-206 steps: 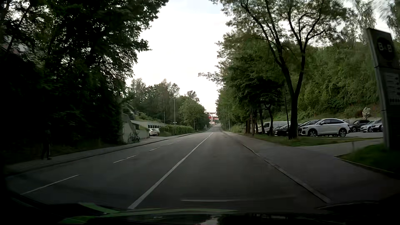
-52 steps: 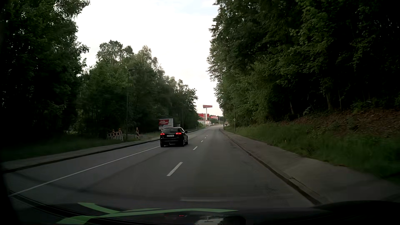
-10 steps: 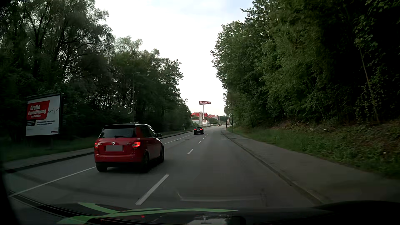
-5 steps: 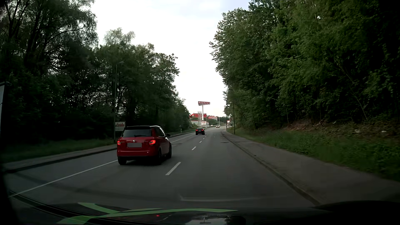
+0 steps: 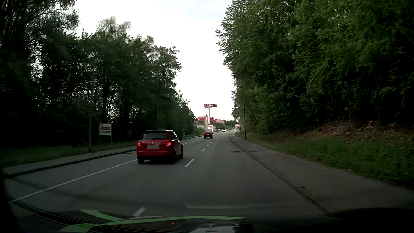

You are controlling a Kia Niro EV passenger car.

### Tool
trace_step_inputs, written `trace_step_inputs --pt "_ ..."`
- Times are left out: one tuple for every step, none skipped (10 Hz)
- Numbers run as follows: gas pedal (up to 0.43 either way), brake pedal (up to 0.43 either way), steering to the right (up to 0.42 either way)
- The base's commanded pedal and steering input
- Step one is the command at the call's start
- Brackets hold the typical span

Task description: Follow the waypoints while adhering to traffic rules and regulations

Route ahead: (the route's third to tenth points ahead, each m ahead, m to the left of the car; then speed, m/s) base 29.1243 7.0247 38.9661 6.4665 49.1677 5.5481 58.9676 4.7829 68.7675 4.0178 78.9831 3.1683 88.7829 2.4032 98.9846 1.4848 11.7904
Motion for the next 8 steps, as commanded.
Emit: trace_step_inputs --pt "0.197 0.000 -0.003" --pt "0.197 0.000 -0.002" --pt "0.197 0.000 -0.004" --pt "0.197 0.000 -0.008" --pt "0.197 0.000 -0.011" --pt "0.197 0.000 -0.008" --pt "0.197 0.000 -0.006" --pt "0.197 0.000 -0.006"
